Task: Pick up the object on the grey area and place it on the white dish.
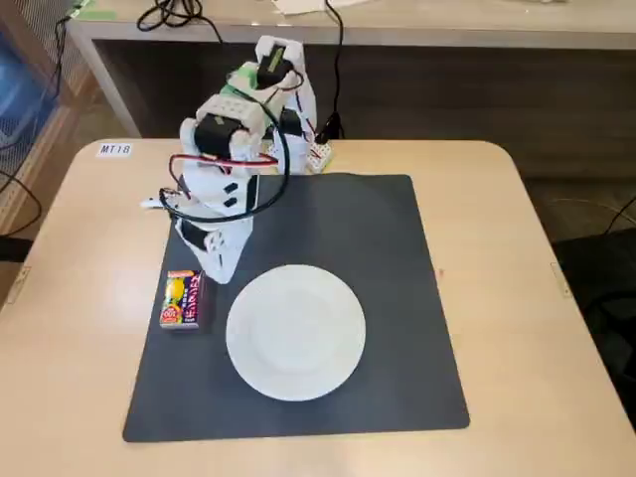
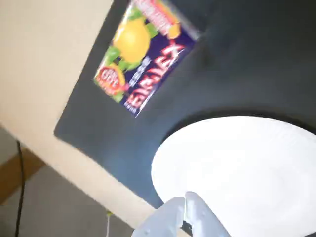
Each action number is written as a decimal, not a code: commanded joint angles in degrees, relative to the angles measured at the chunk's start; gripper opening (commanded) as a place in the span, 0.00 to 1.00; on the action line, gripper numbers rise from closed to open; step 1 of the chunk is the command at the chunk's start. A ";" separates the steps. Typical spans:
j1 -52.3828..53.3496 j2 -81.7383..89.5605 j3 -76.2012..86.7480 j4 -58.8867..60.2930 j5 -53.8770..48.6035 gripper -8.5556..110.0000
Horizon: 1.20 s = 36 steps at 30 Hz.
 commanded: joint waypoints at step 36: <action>9.14 -26.46 -34.72 12.39 15.82 0.13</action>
